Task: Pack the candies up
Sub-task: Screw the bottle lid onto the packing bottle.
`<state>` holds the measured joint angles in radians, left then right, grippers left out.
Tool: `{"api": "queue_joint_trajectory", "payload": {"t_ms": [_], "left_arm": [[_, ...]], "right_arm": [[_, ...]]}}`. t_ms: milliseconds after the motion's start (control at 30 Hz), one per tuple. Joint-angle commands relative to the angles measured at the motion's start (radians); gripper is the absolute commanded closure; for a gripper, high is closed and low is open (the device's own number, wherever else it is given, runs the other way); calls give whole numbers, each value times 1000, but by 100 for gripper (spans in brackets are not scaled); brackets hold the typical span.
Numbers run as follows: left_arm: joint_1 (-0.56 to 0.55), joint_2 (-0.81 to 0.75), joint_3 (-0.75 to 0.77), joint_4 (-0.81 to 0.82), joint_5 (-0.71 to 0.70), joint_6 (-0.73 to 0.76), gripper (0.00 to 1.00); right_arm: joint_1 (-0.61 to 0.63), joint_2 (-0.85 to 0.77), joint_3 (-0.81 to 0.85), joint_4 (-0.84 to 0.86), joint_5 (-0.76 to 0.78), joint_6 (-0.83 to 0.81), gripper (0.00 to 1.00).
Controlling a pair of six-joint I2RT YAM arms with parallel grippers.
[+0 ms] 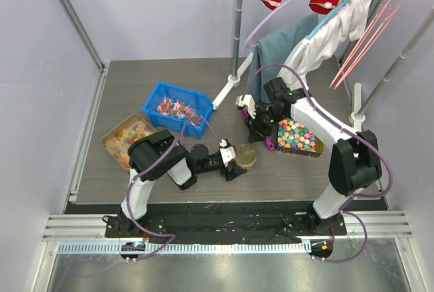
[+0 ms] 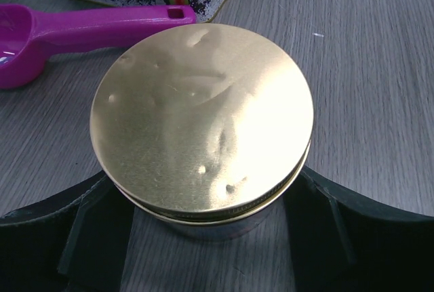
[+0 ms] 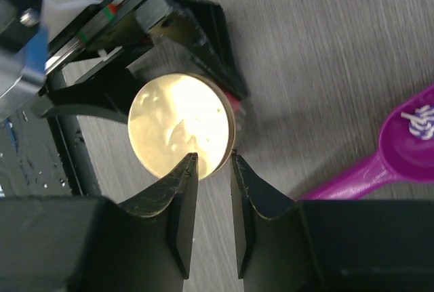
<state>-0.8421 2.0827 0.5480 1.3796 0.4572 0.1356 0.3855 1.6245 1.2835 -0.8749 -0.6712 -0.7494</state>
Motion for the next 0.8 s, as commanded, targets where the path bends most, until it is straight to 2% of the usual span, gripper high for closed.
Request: {"api": "queue_joint_trajectory", "payload": {"t_ms": [0,233,500,767], "left_arm": [[1,27,-2,168,-34,44,21],[1,30,1,168,-34,42,20],[3,31,1,168,-35,41,20],[1,30,1,168,-37,39,20]], "right_arm": [[26,93,56,31,-54,13,69],[41,170,93,19,-105,5,69],[43,152,42,16,-73,-2,75],[44,112,-32,-7,-21,-15,75]]}}
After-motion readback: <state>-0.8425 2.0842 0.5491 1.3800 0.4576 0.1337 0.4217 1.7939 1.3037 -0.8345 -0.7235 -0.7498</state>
